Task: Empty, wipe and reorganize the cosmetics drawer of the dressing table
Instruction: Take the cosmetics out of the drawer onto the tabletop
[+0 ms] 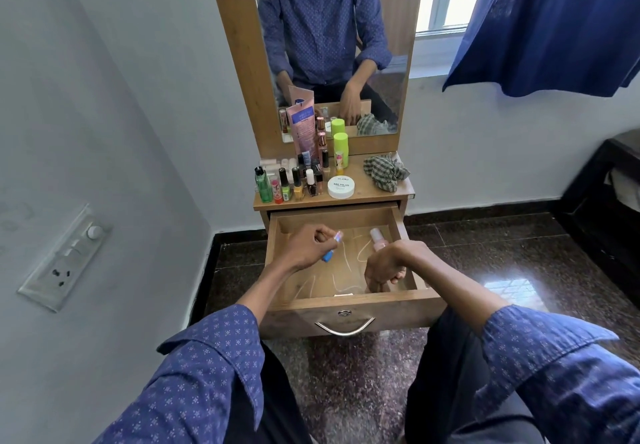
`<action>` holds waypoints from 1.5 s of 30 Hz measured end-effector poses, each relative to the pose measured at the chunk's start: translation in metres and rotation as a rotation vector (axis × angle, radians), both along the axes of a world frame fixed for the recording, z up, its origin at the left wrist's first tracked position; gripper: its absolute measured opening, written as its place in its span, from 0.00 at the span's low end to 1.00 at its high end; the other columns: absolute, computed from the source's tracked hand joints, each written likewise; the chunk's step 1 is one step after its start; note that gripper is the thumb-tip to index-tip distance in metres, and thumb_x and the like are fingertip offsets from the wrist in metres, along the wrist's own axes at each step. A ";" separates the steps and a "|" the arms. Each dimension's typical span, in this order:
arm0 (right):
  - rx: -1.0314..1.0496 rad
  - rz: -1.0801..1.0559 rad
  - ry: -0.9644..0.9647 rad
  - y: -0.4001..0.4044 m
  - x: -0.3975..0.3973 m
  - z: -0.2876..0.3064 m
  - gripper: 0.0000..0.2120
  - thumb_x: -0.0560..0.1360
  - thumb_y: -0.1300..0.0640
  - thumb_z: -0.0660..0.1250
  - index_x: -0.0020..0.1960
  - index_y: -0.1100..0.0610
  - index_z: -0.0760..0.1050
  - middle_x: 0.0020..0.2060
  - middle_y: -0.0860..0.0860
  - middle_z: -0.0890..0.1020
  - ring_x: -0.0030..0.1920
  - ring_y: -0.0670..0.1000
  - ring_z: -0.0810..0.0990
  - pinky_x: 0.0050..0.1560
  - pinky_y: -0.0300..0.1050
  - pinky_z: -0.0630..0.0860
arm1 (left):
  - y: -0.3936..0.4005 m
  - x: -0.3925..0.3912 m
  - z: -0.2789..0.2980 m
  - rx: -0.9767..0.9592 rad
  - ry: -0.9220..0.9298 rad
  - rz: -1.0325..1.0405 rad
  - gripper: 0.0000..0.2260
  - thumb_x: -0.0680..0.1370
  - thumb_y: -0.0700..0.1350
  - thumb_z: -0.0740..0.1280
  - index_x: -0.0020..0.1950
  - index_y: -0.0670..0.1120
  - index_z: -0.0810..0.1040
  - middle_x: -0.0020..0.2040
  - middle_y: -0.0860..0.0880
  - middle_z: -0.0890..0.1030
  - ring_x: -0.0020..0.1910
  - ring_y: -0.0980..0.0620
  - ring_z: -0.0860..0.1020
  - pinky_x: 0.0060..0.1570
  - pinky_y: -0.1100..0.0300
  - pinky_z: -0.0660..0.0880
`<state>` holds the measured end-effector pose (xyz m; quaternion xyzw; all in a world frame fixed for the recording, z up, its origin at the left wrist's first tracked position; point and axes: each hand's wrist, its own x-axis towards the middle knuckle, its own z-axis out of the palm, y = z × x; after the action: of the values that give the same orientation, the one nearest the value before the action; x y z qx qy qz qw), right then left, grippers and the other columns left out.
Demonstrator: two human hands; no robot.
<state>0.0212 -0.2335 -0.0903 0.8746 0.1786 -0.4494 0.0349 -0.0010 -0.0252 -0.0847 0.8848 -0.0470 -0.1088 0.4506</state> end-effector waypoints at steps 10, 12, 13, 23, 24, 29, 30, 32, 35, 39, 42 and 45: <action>0.037 -0.049 0.049 -0.003 0.003 -0.010 0.07 0.81 0.56 0.65 0.57 0.54 0.80 0.47 0.51 0.81 0.26 0.45 0.75 0.25 0.37 0.69 | -0.002 0.006 0.009 -0.256 -0.089 0.196 0.07 0.80 0.42 0.74 0.57 0.43 0.83 0.48 0.47 0.82 0.45 0.52 0.79 0.39 0.66 0.79; 0.040 -0.062 0.037 -0.005 0.004 -0.012 0.10 0.80 0.52 0.66 0.57 0.55 0.81 0.45 0.49 0.80 0.27 0.45 0.73 0.26 0.38 0.69 | -0.006 0.006 0.013 -0.257 -0.104 0.186 0.08 0.79 0.41 0.74 0.57 0.43 0.83 0.48 0.46 0.82 0.45 0.52 0.79 0.39 0.67 0.78; 0.042 -0.071 0.033 -0.006 0.005 -0.013 0.12 0.80 0.50 0.66 0.58 0.56 0.82 0.43 0.49 0.80 0.28 0.46 0.72 0.26 0.38 0.69 | -0.007 0.007 0.015 -0.239 -0.121 0.174 0.08 0.79 0.41 0.75 0.57 0.43 0.82 0.49 0.46 0.82 0.45 0.52 0.79 0.39 0.66 0.78; 0.137 -0.109 0.072 -0.009 0.008 -0.002 0.14 0.80 0.58 0.70 0.63 0.62 0.80 0.39 0.51 0.79 0.31 0.45 0.72 0.28 0.36 0.70 | -0.019 0.025 0.052 -0.036 -0.337 0.022 0.10 0.76 0.43 0.75 0.55 0.48 0.79 0.44 0.54 0.81 0.40 0.57 0.78 0.43 0.57 0.78; 0.140 -0.106 0.076 -0.009 0.008 -0.001 0.13 0.81 0.58 0.69 0.64 0.61 0.80 0.39 0.50 0.80 0.30 0.45 0.73 0.27 0.35 0.70 | -0.021 0.026 0.056 -0.016 -0.348 0.011 0.11 0.77 0.43 0.75 0.57 0.49 0.80 0.43 0.55 0.82 0.39 0.57 0.78 0.43 0.57 0.77; 0.168 -0.062 0.087 -0.010 0.005 -0.002 0.09 0.82 0.57 0.68 0.61 0.52 0.80 0.36 0.47 0.78 0.29 0.44 0.70 0.26 0.34 0.67 | -0.029 0.031 0.072 0.071 -0.476 0.040 0.12 0.75 0.46 0.74 0.58 0.53 0.80 0.43 0.58 0.82 0.38 0.58 0.79 0.42 0.53 0.80; 0.168 -0.057 0.084 -0.010 0.004 -0.004 0.10 0.81 0.56 0.68 0.61 0.48 0.79 0.36 0.47 0.78 0.29 0.44 0.70 0.27 0.34 0.68 | -0.031 0.033 0.076 0.088 -0.510 0.050 0.12 0.75 0.46 0.75 0.57 0.53 0.80 0.44 0.58 0.82 0.39 0.59 0.79 0.42 0.53 0.80; 0.153 -0.034 0.082 -0.010 0.003 -0.011 0.17 0.79 0.53 0.69 0.67 0.45 0.75 0.38 0.49 0.80 0.31 0.46 0.72 0.30 0.36 0.70 | -0.035 0.040 0.084 0.117 -0.560 0.064 0.10 0.75 0.46 0.76 0.54 0.52 0.80 0.44 0.59 0.82 0.41 0.61 0.80 0.43 0.53 0.81; 0.137 0.011 0.112 -0.010 0.004 -0.014 0.12 0.79 0.52 0.66 0.61 0.42 0.78 0.43 0.51 0.79 0.37 0.50 0.73 0.37 0.38 0.71 | -0.043 0.054 0.093 0.155 -0.585 0.098 0.08 0.74 0.47 0.76 0.48 0.54 0.79 0.44 0.59 0.83 0.43 0.62 0.81 0.44 0.53 0.82; 0.292 0.058 0.017 -0.018 0.001 0.007 0.09 0.81 0.56 0.66 0.61 0.50 0.79 0.44 0.46 0.78 0.38 0.47 0.74 0.36 0.38 0.71 | -0.054 0.075 0.096 0.193 -0.592 0.210 0.06 0.75 0.49 0.76 0.47 0.54 0.80 0.40 0.59 0.82 0.41 0.62 0.80 0.45 0.54 0.82; 0.547 -0.068 -0.098 -0.032 0.009 0.028 0.09 0.82 0.59 0.67 0.62 0.54 0.79 0.52 0.46 0.82 0.47 0.51 0.83 0.49 0.49 0.82 | -0.060 0.086 0.095 0.216 -0.580 0.289 0.05 0.75 0.52 0.75 0.48 0.53 0.82 0.41 0.58 0.83 0.41 0.59 0.81 0.45 0.55 0.81; 0.769 -0.230 -0.301 -0.046 0.021 0.059 0.05 0.82 0.55 0.69 0.57 0.53 0.79 0.51 0.44 0.82 0.50 0.48 0.82 0.53 0.48 0.80 | -0.065 0.096 0.093 0.217 -0.585 0.326 0.08 0.74 0.56 0.73 0.47 0.54 0.82 0.42 0.57 0.85 0.42 0.56 0.83 0.45 0.52 0.82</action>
<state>0.0418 -0.2798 -0.0313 0.8939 0.2275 -0.2184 -0.3185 0.0946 -0.0900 0.0083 0.9171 -0.0206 0.2184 0.3329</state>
